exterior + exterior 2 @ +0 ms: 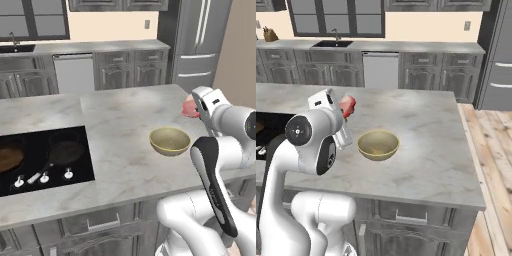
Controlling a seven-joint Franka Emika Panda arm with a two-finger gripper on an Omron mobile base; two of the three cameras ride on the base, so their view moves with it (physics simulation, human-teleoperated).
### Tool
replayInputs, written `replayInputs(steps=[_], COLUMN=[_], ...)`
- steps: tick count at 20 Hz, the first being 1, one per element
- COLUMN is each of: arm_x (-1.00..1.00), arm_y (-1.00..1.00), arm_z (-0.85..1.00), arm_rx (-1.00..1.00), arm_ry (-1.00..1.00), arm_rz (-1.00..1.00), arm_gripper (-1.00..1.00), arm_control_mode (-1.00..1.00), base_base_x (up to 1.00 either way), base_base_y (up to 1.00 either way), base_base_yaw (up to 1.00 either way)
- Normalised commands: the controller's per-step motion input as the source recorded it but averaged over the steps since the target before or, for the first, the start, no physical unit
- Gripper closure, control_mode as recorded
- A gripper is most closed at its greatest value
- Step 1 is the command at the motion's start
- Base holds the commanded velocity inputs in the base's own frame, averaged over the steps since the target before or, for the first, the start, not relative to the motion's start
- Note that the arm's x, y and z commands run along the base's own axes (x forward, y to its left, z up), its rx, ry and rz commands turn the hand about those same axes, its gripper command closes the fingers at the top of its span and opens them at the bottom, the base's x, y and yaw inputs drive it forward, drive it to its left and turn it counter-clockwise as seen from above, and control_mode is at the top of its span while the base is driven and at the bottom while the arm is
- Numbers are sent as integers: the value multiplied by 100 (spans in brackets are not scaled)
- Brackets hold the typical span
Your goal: Place one of the steaks on the plate and the other in the bowl. Then place the bowl in the fridge.
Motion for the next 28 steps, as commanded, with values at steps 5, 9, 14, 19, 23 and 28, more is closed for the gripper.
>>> replayInputs(steps=[5, 9, 14, 19, 23, 28], arm_x=[0, 0, 0, 7, 19, 32], arm_y=[0, 0, 0, -7, -21, -2], arm_z=[0, 0, 0, 0, 0, -2], arm_rx=[0, 0, 0, 1, 9, 3], arm_ry=[0, 0, 0, 0, 2, 9], arm_rz=[0, 0, 0, 0, 3, 9], arm_gripper=[100, 100, 100, 100, 100, 100], arm_control_mode=[100, 100, 100, -100, -100, -100], base_base_x=[2, 4, 9, 5, 0, 0], base_base_y=[-46, -38, -27, -14, 0, 0], base_base_yaw=[0, 0, 0, 0, 0, 0])
